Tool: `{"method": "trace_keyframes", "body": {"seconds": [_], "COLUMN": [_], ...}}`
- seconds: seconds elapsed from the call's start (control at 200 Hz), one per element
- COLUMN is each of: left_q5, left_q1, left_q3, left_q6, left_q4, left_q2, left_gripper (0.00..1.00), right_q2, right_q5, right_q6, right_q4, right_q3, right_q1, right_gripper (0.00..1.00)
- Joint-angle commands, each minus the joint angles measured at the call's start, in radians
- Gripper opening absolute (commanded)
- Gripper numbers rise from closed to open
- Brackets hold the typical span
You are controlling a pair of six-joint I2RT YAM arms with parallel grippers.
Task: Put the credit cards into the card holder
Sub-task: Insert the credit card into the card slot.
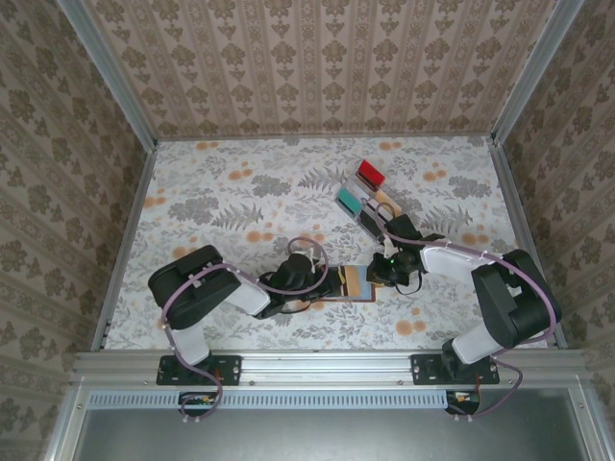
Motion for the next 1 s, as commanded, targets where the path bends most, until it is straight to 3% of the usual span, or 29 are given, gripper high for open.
{"method": "trace_keyframes", "body": {"seconds": [0.0, 0.125, 0.25, 0.485, 0.645, 0.78, 0.855, 0.995], "left_q5": [0.021, 0.033, 0.039, 0.088, 0.007, -0.055, -0.063, -0.008], "left_q1": [-0.009, -0.009, -0.009, -0.010, -0.011, -0.012, -0.011, -0.013], "left_q3": [-0.027, -0.018, 0.019, 0.102, 0.098, 0.173, 0.225, 0.293], "left_q6": [-0.043, -0.039, -0.002, 0.033, 0.037, 0.138, 0.187, 0.220], "left_q4": [0.108, 0.091, -0.068, -0.210, -0.344, -0.638, -0.734, -0.735], "left_q2": [0.045, 0.040, -0.012, 0.001, -0.060, -0.147, -0.156, -0.094], "left_gripper": [0.00, 0.00, 0.03, 0.19, 0.24, 0.30, 0.30, 0.23], "right_q2": [0.068, 0.077, 0.076, 0.082, 0.076, 0.071, 0.073, 0.074], "right_q5": [0.076, 0.077, 0.081, 0.074, 0.073, 0.073, 0.070, 0.065], "right_q6": [-0.004, -0.007, -0.004, -0.005, -0.004, -0.003, -0.004, 0.000], "right_q4": [-0.036, -0.041, -0.038, -0.034, -0.037, -0.038, -0.036, -0.025], "right_q3": [-0.046, -0.036, -0.033, -0.028, -0.029, -0.028, -0.028, -0.028], "right_q1": [0.006, 0.006, 0.006, 0.006, 0.006, 0.006, 0.006, 0.006], "right_gripper": [0.16, 0.17, 0.17, 0.18, 0.18, 0.18, 0.18, 0.18]}}
